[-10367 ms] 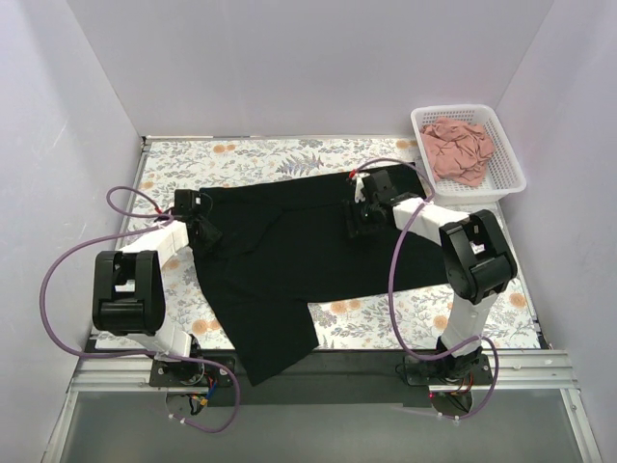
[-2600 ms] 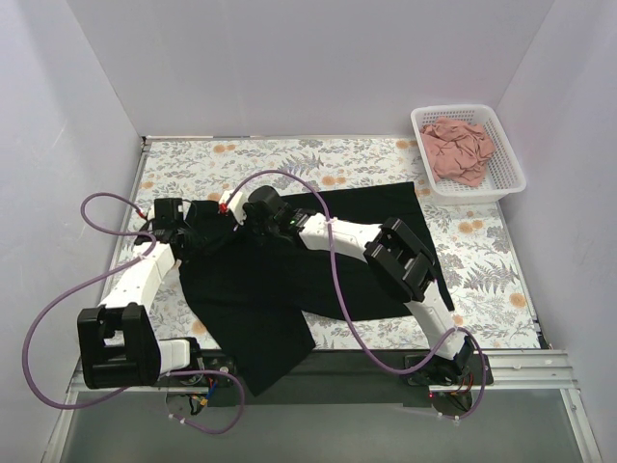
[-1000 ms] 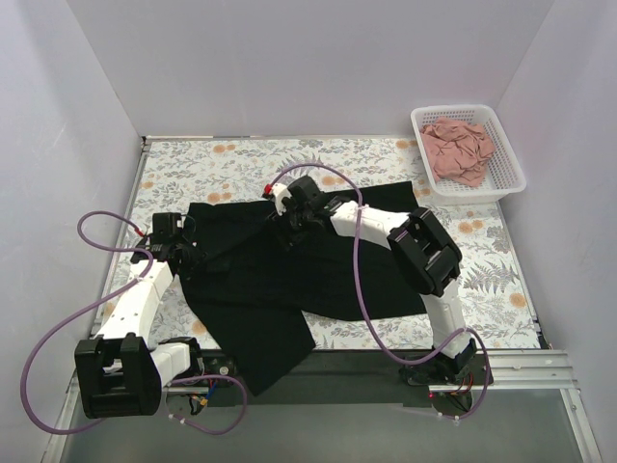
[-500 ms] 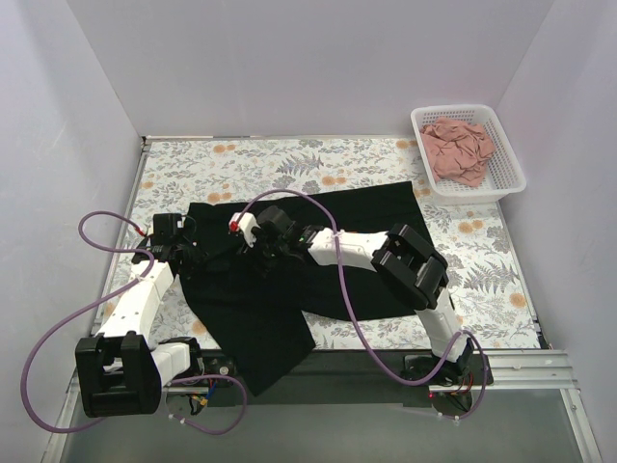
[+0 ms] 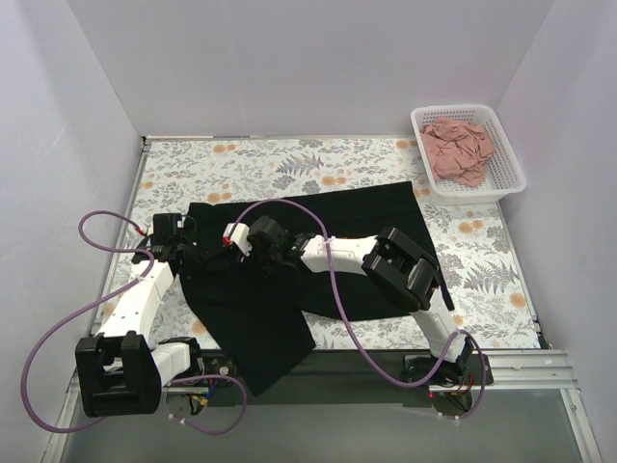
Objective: Fold and stack the t-shirts
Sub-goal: Fold the tshirt
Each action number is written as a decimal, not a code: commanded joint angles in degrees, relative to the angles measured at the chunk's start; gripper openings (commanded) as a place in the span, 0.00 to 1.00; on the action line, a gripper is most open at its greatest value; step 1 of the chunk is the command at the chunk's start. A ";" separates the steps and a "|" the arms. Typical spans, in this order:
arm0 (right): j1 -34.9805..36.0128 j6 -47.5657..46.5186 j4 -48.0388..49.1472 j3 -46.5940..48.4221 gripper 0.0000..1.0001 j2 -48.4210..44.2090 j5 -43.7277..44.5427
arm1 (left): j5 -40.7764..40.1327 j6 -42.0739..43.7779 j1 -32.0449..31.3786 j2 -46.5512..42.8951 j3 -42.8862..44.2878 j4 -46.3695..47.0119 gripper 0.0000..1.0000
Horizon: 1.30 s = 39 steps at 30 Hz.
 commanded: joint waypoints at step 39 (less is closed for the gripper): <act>-0.26 -9.66 -9.56 1.43 0.01 -8.67 4.88 | 1.77 0.20 0.27 -2.35 8.46 -10.02 0.00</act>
